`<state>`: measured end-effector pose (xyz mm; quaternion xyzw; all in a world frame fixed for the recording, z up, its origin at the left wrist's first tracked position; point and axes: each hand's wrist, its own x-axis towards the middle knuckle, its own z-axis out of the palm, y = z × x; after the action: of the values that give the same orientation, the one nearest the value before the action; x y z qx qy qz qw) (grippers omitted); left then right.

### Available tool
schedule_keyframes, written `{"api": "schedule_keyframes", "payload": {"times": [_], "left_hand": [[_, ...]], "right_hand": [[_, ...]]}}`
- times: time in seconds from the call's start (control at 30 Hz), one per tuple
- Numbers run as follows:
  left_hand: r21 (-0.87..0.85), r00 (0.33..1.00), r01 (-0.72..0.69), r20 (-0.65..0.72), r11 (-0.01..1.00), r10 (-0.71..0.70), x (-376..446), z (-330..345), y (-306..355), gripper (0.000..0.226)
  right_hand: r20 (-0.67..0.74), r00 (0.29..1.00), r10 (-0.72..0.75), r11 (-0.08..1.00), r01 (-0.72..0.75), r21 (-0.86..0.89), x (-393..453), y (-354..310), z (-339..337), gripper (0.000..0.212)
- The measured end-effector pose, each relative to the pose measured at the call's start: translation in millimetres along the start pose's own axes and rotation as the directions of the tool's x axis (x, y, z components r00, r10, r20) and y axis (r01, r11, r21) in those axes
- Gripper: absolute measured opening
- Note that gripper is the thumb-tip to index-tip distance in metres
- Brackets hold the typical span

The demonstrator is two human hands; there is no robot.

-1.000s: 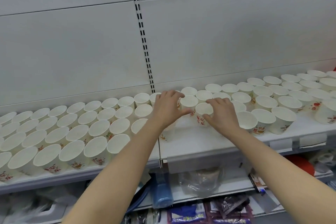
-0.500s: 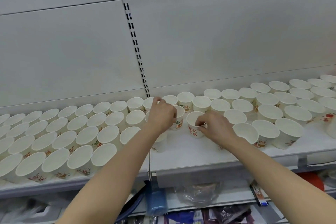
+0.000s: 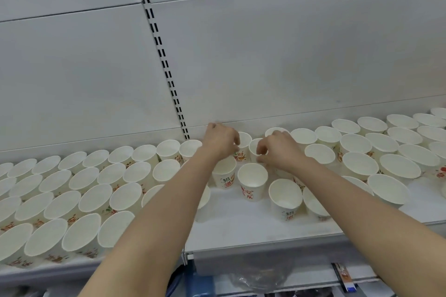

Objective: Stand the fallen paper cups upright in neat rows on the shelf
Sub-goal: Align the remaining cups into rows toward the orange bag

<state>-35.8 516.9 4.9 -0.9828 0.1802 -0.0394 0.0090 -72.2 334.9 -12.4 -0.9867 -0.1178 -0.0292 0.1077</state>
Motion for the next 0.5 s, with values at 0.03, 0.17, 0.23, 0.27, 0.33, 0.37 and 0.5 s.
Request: {"api": "schedule_keyframes", "payload": {"times": [0.03, 0.17, 0.23, 0.27, 0.33, 0.37, 0.5], "left_hand": [[0.012, 1.0, 0.009, -0.01, 1.0, -0.009, 4, 4, 2, 0.016], [-0.015, 0.999, 0.007, -0.048, 1.0, -0.008, 7, 9, 7, 0.014], [-0.09, 0.998, 0.008, -0.058, 0.996, -0.014, 2, 4, 9, 0.021], [-0.15, 0.998, 0.012, -0.066, 0.989, -0.022, -3, 1, 12, 0.025], [-0.295, 0.995, 0.012, -0.094, 0.955, -0.042, -20, -8, 19, 0.03], [-0.345, 0.994, 0.008, -0.1, 0.939, -0.045, -32, -11, 24, 0.03], [-0.263, 0.999, -0.027, -0.026, 0.964, 0.021, -86, -3, 44, 0.042]], "right_hand": [[0.013, 1.0, -0.009, 0.999, 0.009, -0.032, 1, 1, 2, 0.003], [-0.005, 0.999, -0.052, 0.996, 0.051, -0.077, -1, 5, 5, 0.011], [-0.022, 0.997, -0.073, 0.994, 0.071, -0.08, -4, 5, 2, 0.01], [-0.024, 0.996, -0.081, 0.994, 0.079, -0.07, -6, 4, -1, 0.009], [-0.049, 0.996, -0.08, 0.997, 0.079, -0.008, -15, 3, -8, 0.016], [-0.089, 0.994, -0.062, 0.996, 0.067, 0.054, -23, 3, -12, 0.019], [-0.209, 0.978, -0.003, 0.986, 0.038, 0.163, -79, -1, -27, 0.041]]}}
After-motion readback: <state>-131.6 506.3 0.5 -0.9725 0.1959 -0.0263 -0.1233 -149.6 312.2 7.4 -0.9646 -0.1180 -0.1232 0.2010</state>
